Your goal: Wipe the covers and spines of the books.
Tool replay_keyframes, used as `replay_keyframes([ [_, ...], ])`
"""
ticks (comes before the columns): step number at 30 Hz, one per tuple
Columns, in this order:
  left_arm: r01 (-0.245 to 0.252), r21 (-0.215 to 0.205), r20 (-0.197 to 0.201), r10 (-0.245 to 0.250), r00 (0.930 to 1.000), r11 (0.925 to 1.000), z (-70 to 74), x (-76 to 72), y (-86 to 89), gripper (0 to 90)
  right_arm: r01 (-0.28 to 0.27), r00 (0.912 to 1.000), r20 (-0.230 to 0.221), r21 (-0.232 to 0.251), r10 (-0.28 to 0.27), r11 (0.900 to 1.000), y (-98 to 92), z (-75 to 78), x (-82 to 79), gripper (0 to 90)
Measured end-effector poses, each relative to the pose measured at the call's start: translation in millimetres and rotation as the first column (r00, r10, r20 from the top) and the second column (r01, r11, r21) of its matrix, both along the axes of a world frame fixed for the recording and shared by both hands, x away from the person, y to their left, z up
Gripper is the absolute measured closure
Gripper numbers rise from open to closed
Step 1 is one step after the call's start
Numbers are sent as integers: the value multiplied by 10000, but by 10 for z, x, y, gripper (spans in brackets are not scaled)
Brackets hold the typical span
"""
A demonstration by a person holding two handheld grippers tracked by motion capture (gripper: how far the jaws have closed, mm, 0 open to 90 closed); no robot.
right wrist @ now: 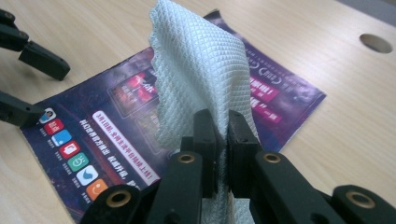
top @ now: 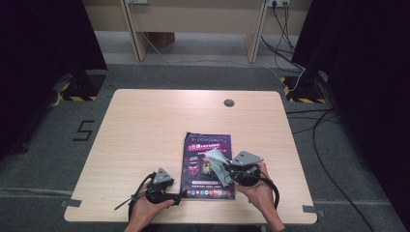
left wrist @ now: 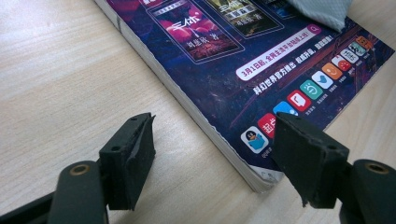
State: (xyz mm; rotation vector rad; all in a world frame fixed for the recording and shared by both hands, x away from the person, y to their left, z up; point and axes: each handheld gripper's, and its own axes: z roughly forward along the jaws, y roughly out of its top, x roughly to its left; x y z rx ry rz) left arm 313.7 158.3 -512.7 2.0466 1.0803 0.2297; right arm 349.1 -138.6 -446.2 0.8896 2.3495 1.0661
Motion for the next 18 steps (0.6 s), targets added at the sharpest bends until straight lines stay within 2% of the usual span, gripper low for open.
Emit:
replay_keyframes([
  [6,52,52,33,-52,10000,10000,0,0,-2,292,274,9989,370,-18,-273,9996,-87,130,49,851],
  [10,60,109,82,-60,9999,9999,-1,-4,-6,293,666,9955,664,71,-669,9978,-206,248,110,851],
  [14,90,144,104,-91,9999,9999,-1,-4,-8,294,1250,9884,854,96,-1254,9921,-368,344,190,850],
  [15,94,140,103,-95,9999,9999,-2,-4,-8,293,1534,9837,956,-19,-1526,9882,-441,356,226,850],
  [18,99,161,111,-100,9999,9998,-1,-5,-10,294,1840,9790,903,-28,-1830,9829,-531,347,274,850],
])
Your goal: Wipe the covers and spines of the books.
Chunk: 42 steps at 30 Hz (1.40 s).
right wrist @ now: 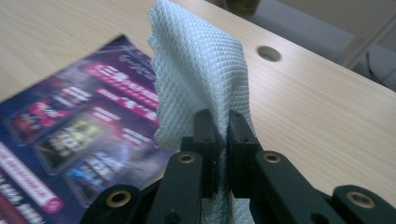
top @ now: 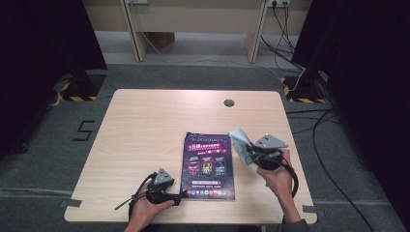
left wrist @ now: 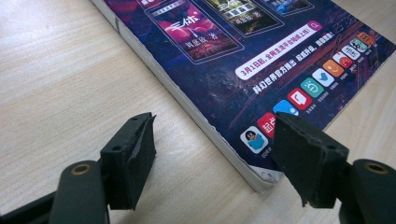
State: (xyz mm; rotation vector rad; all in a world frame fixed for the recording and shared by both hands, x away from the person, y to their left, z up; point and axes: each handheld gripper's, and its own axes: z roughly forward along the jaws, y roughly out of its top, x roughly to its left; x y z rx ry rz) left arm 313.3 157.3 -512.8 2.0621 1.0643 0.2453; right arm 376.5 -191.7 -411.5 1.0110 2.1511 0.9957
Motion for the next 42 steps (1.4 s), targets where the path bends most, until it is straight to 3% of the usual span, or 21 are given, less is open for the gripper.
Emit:
replay_keyframes([
  [1,4,18,11,-4,10000,10000,0,-1,-2,295,439,9990,-41,-154,-439,9989,-102,-39,60,850],
  [6,-4,18,10,4,10000,10000,1,-3,-4,298,1191,9918,-402,-515,-1212,9915,-302,-185,192,850],
  [7,-9,21,16,9,10000,10000,0,-4,-5,300,1485,9863,-607,-762,-1533,9860,-373,-278,237,849],
  [8,-9,23,25,9,10000,10000,0,-5,-6,300,1485,9863,-607,-762,-1533,9860,-373,-278,237,849],
  [9,-5,23,20,5,10000,10000,0,-4,-5,300,1717,9789,-930,-1059,-1817,9794,-435,-380,275,847],
  [16,4,34,47,-4,10000,10000,1,-4,-7,300,1947,9642,-1472,-1707,-2204,9659,-533,-595,373,842],
  [17,-4,35,68,4,10000,10000,0,-7,-7,301,1976,9587,-1629,-2088,-2333,9578,-536,-644,399,835],
  [19,-5,33,86,4,10000,10000,-1,-9,-8,303,1967,9581,-1606,-2321,-2370,9526,-527,-678,411,824],
  [21,-1,37,87,1,10000,10000,-1,-9,-8,303,1940,9574,-1675,-2304,-2353,9536,-525,-695,414,814],
  [23,8,44,82,-8,10000,10000,0,-7,-8,303,2015,9493,-1921,-2365,-2490,9505,-545,-753,430,767],
  [26,17,58,78,-17,10000,10000,1,-6,-9,303,2141,9439,-2041,-2209,-2598,9515,-570,-779,435,732],
  [30,6,35,68,-7,10000,10000,-1,-7,-8,303,2643,9293,-2186,-1697,-2977,9494,-611,-763,429,592],
  [33,32,51,74,-33,10000,10000,0,-5,-9,305,2874,9259,-2127,-1395,-3121,9476,-606,-710,402,484],
  [38,-1,39,109,0,9999,10000,-2,-12,-9,307,2941,9331,-1897,-868,-3056,9518,-572,-609,370,445],
  [39,-3,30,90,3,10000,10000,-1,-11,-11,306,2846,9384,-1829,-715,-2931,9560,-537,-558,350,440],
  [40,13,34,82,-13,10000,10000,-1,-8,-10,306,2846,9384,-1829,-715,-2931,9560,-537,-558,350,440],
  [41,13,12,57,-13,10000,10000,-2,-7,-8,306,2733,9454,-1693,-534,-2784,9604,-494,-515,326,426],
  [42,2,0,63,-2,10000,10000,-3,-9,-7,306,2733,9454,-1693,-534,-2784,9604,-494,-515,326,426],
])
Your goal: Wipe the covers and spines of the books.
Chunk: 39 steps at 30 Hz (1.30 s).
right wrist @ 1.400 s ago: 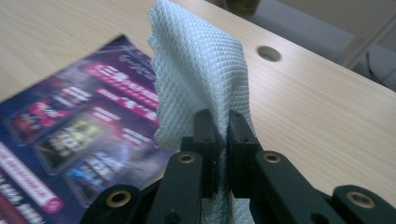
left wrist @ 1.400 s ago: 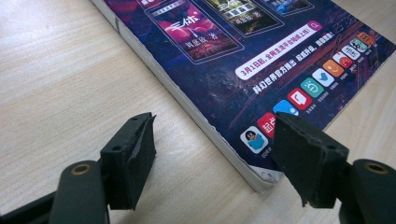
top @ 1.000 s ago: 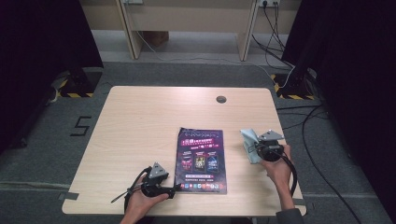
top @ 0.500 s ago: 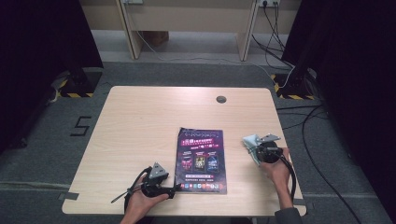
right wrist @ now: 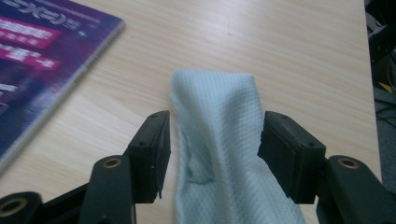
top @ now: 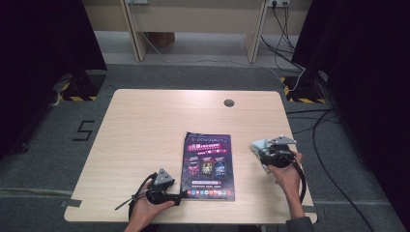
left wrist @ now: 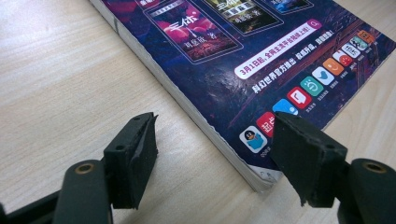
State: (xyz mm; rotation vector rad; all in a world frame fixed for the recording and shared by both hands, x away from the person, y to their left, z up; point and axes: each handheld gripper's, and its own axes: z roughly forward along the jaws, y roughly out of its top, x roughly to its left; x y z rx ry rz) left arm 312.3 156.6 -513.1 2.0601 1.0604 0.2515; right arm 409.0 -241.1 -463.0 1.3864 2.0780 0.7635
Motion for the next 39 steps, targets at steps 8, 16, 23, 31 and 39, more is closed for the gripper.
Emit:
replay_keyframes([
  [8,25,44,15,-25,10000,10000,1,0,0,307,-501,9986,227,578,488,9971,167,105,-84,387],
  [16,36,18,10,-36,10000,10000,-1,1,2,307,-1151,9933,149,863,1143,9896,365,93,-145,358],
  [23,12,51,59,-13,10000,10000,0,-9,-2,313,-1695,9854,28,1087,1702,9795,531,51,-185,313],
  [31,31,23,39,-31,10000,10000,-2,-4,3,312,-2239,9736,-159,1238,2276,9667,673,-1,-223,309],
  [39,-45,13,111,45,9999,10000,-3,-19,-7,318,-2443,9675,-359,1212,2502,9621,781,-62,-245,309],
])
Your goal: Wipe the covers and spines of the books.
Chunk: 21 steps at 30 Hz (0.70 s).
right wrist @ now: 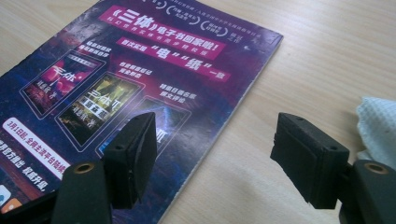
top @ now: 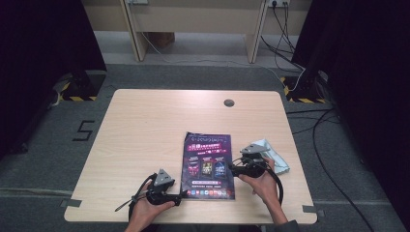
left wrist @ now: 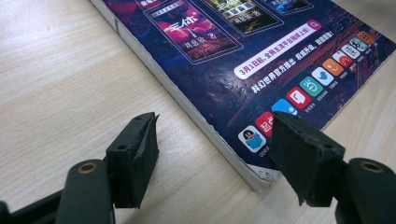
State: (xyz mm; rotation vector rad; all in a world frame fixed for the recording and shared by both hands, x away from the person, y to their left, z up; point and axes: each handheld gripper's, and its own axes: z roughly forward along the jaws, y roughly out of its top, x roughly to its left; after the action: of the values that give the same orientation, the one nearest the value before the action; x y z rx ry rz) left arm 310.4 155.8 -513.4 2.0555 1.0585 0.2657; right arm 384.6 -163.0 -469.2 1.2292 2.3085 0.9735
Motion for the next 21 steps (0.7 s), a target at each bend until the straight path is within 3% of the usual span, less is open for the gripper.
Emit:
replay_keyframes([
  [5,-9,-39,-35,8,10000,10000,-3,2,3,317,-136,9998,-108,-24,136,9999,48,-25,-2,307],
  [14,12,-28,-35,-12,10000,10000,-2,5,6,316,-215,9989,-412,487,235,9986,111,-79,12,299],
  [21,27,-24,-30,-27,10000,10000,-2,6,6,318,-287,9979,-580,329,305,9990,182,-153,44,297],
])
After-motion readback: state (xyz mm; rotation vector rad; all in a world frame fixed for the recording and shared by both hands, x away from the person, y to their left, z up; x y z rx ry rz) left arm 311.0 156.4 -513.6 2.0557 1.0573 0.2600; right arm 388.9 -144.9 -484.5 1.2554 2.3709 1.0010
